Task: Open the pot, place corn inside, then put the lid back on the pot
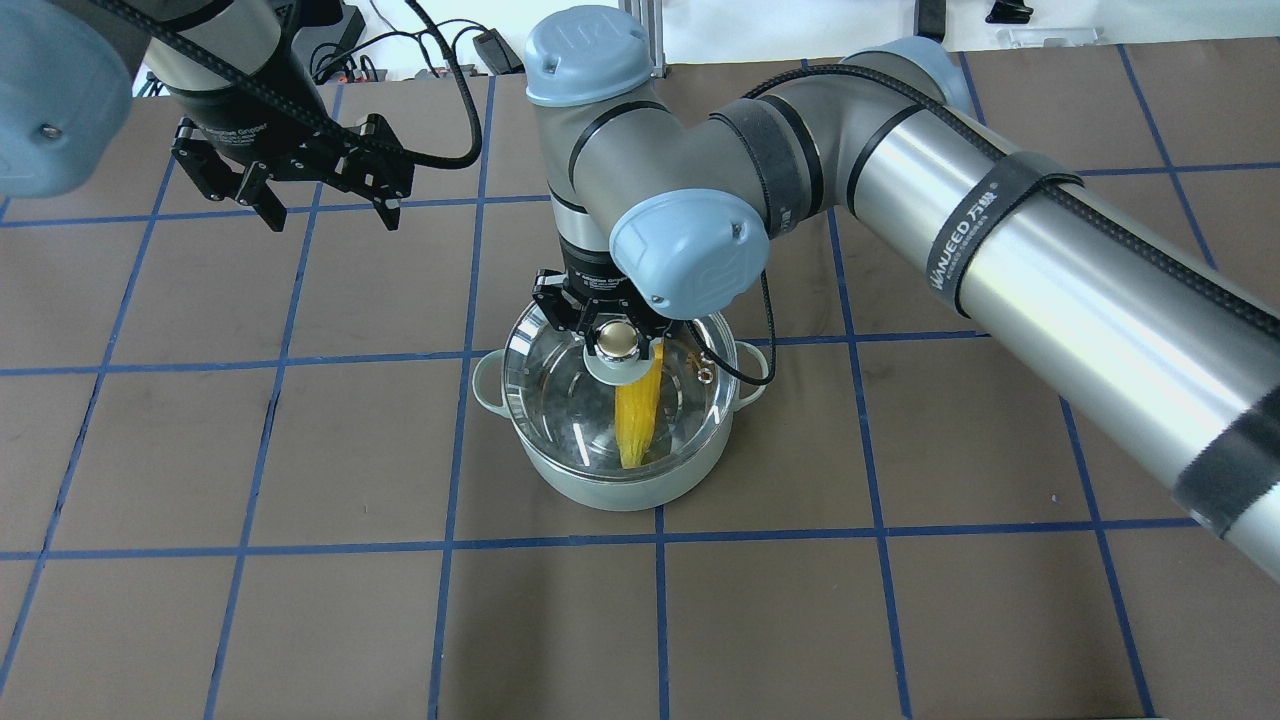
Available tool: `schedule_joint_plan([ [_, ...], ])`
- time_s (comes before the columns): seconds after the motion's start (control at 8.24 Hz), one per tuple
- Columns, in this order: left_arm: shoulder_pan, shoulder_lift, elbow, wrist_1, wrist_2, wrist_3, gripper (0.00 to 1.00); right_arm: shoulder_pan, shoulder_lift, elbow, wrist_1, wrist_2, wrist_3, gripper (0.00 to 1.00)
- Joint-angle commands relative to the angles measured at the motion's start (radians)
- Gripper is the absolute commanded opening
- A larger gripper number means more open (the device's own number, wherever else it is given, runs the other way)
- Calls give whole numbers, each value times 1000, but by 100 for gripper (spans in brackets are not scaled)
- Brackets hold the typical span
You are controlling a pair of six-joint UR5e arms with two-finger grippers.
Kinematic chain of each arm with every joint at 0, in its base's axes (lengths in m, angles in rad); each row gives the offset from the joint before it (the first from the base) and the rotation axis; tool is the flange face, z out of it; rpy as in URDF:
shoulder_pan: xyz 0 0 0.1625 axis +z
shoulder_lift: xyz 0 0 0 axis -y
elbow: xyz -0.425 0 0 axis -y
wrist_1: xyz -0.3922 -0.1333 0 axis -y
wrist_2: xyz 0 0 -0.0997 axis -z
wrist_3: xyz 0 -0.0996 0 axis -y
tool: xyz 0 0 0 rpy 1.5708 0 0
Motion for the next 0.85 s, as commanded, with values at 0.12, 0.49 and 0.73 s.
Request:
schedule_joint_plan([
  [0.12,0,0,0,0,0,0,100,-7,2,-1,-5,7,1,14],
  [0.49,0,0,0,-1,0,0,100,-7,5,-1,-11,11,32,14],
  [0.73,-1,0,0,0,0,0,100,-7,5,-1,-12,7,32,14],
])
